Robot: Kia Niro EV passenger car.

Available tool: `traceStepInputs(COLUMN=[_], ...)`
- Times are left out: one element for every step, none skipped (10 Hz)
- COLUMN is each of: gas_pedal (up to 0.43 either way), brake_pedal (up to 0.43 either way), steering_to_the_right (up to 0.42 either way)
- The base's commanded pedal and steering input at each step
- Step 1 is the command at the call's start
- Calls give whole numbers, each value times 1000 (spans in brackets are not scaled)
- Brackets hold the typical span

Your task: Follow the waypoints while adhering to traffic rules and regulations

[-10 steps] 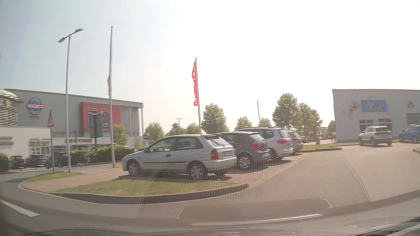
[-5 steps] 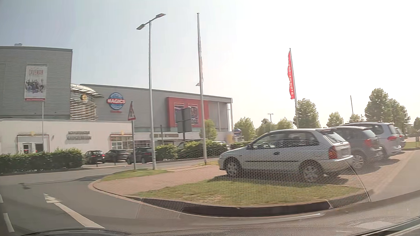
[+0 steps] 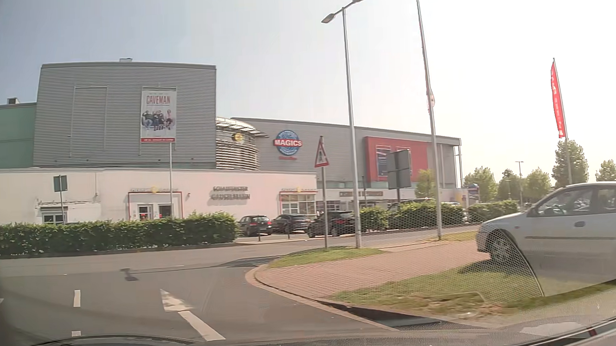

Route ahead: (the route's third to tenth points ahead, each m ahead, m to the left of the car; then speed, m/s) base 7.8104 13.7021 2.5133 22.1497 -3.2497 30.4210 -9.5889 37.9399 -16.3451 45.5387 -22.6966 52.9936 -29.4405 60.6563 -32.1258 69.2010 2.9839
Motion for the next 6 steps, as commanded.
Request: traceStepInputs(gas_pedal=[59, 59, 59, 59, 59, 59], brake_pedal=[0, 0, 0, 0, 0, 0], steering_to_the_right=[-606, -553, -512, -460, -424, -395])
